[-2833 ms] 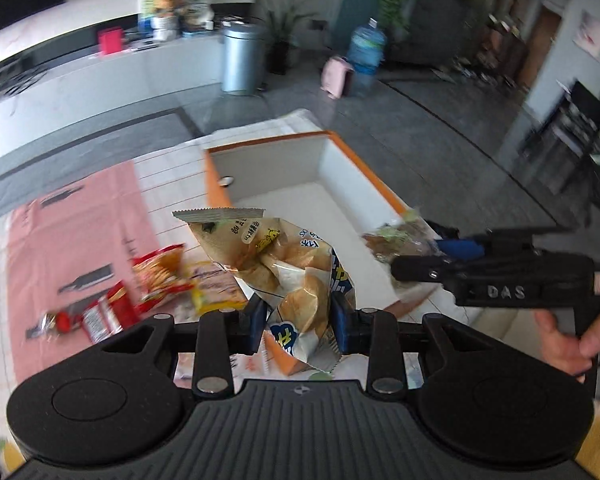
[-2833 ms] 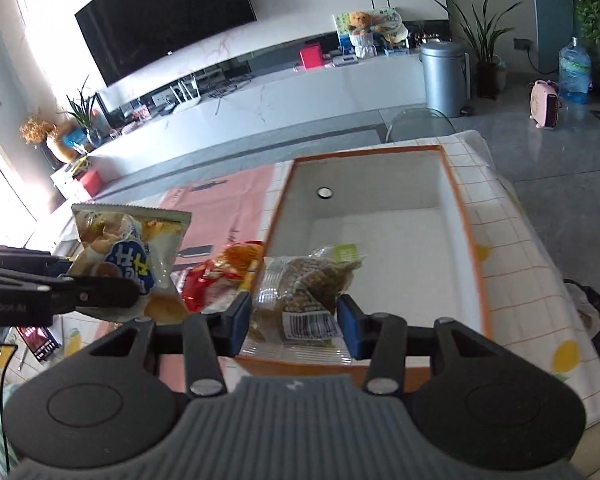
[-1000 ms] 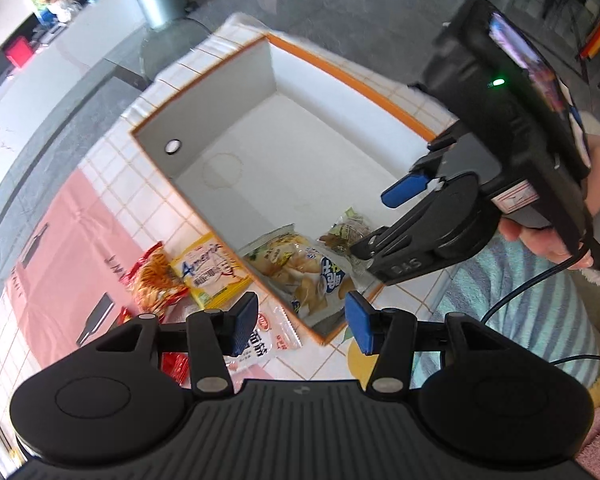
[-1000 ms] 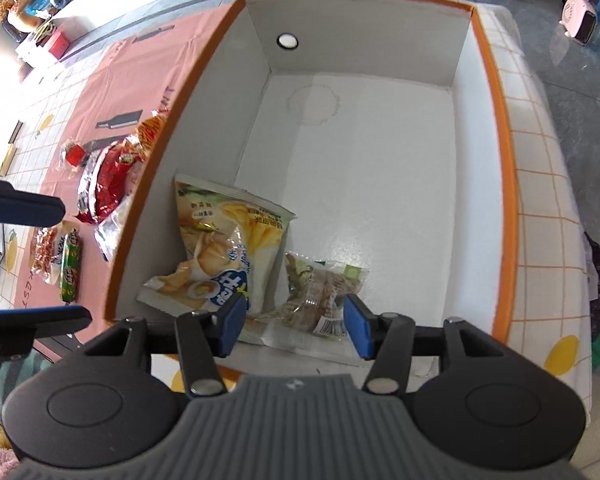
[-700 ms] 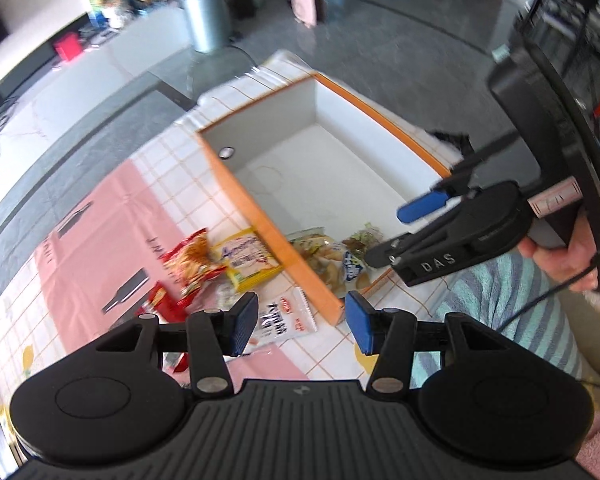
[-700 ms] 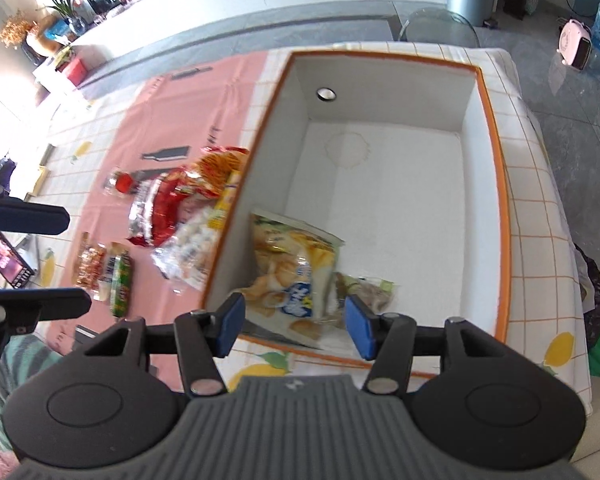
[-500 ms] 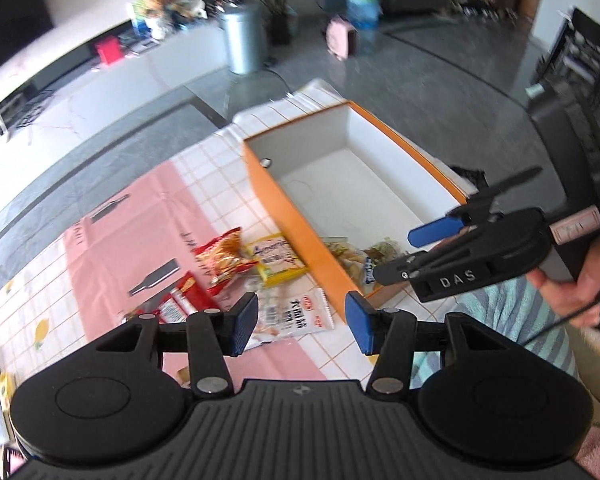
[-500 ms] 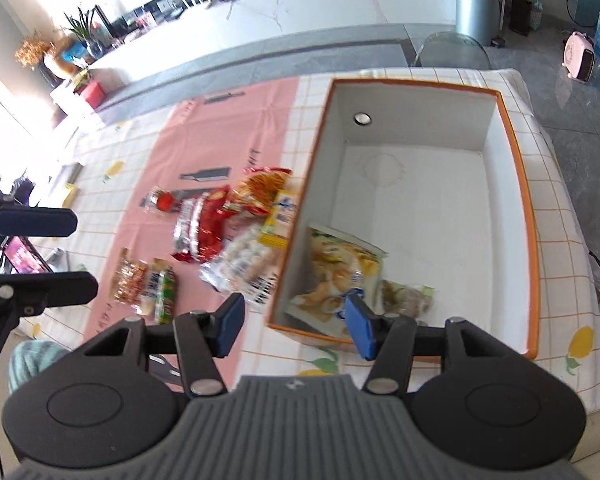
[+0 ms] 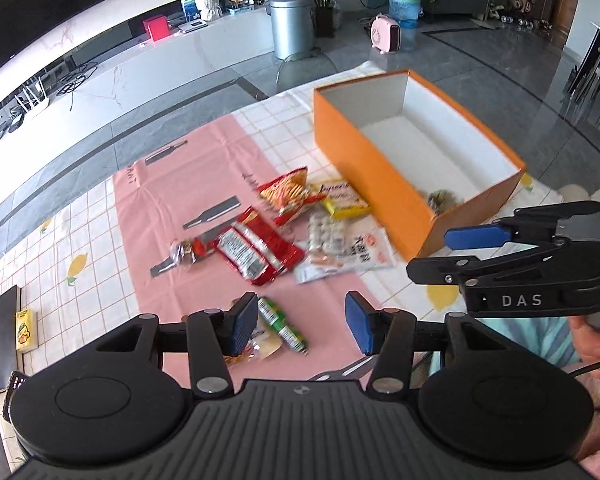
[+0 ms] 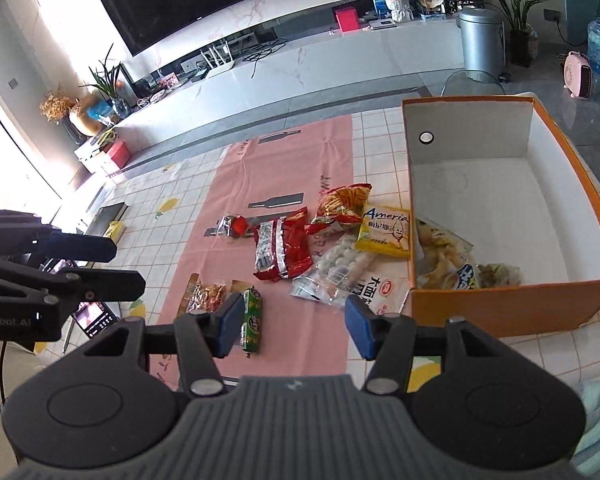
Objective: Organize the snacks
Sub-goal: 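Move both tools back over the remaining snacks, then grasp the peanut pack with the left gripper while the right grasps the green sausage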
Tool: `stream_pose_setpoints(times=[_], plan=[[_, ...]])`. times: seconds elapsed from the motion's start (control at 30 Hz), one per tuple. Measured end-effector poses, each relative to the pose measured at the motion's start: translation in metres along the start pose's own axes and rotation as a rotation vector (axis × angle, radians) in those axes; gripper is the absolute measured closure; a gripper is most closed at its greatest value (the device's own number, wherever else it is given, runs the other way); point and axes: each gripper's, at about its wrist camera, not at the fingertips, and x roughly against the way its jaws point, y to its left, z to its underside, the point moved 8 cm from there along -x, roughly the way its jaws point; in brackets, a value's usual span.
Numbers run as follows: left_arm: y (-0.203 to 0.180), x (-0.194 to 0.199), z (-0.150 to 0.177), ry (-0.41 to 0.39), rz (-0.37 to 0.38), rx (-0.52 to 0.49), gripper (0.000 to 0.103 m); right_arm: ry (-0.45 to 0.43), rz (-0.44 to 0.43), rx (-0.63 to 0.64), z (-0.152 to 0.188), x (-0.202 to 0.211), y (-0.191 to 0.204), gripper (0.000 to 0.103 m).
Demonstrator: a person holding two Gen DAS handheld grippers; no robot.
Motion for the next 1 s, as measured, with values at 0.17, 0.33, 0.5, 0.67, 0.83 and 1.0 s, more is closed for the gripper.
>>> stream_pose_setpoints(times=[0.17,0.33,0.5,0.67,0.83,1.0], plan=[[0.018,-0.011,0.022,0.037,-0.015,-0.038,0.042,0.005,0.01,-0.022,0.018,-0.02,0.01,0.049],[0.04,-0.025,0.04,0.066,0.003,-0.04,0.035,0.047,0.006,-0.035,0.029,-0.046,0.017,0.049],[0.062,-0.048,0.054,0.109,0.012,-0.047,0.031,0.066,0.015,0.001,0.032,-0.069,0.024,0.049],[0.075,-0.076,0.062,0.146,0.052,-0.051,0.029,0.105,0.002,-0.002,0.035,-0.097,0.028,0.049],[0.093,-0.109,0.068,0.197,0.069,-0.023,0.026,0.137,-0.007,0.022,0.038,-0.126,0.04,0.05],[0.113,-0.134,0.07,0.191,0.097,0.071,0.026,0.182,-0.013,0.038,0.04,-0.157,0.048,0.054]])
